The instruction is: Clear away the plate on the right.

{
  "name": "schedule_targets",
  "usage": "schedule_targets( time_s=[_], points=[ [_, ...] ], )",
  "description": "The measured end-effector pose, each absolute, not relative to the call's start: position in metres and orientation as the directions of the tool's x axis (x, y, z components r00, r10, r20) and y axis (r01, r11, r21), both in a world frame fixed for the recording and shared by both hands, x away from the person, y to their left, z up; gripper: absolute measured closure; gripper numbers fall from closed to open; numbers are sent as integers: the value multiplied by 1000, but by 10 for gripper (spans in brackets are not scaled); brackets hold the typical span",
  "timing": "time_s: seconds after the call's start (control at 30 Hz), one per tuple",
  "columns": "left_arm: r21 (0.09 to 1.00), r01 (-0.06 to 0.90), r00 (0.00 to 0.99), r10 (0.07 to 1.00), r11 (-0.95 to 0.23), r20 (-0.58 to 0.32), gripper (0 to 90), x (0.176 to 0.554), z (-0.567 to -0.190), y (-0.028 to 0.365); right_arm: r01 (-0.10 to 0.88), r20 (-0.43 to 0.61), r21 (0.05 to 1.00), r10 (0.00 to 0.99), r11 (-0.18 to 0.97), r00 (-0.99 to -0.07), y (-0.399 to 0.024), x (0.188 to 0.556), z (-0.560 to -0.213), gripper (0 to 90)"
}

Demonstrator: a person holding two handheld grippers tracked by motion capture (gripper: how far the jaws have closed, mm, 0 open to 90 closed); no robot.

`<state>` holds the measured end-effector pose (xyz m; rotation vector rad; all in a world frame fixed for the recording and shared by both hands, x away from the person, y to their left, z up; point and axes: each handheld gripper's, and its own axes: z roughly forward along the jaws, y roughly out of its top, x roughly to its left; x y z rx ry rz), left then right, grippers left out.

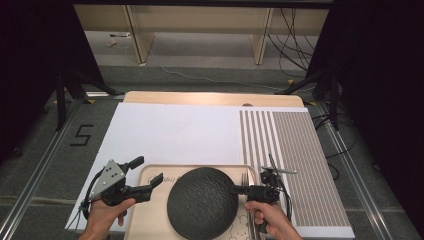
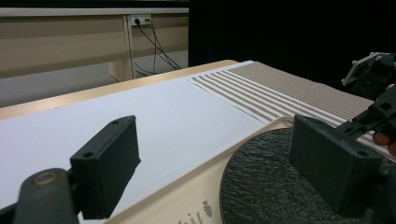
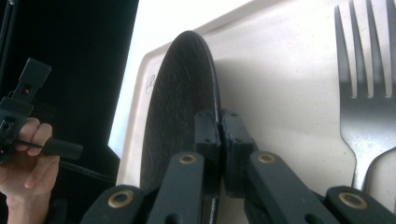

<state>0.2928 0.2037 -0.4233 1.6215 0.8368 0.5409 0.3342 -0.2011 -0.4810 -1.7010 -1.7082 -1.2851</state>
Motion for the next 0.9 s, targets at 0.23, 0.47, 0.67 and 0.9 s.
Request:
schedule_targets(
  time_s=[0.23,0.47,0.67,0.9],
  points=[
    [971,229,636,766,-70,-95,159,293,-423,203,934,778,335,597,-128,-197,-200,335,-480,851],
    [971,230,637,765,-70,-96,159,293,-423,203,931,705,360,670,-59,-231,-196,337,-481,808],
    [970,232,637,764,-70,-97,159,293,-424,203,924,658,381,707,-16,-259,-192,337,-481,750],
    [970,235,637,764,-71,-99,159,293,-424,203,917,611,396,732,47,-301,-187,336,-480,653]
  ],
)
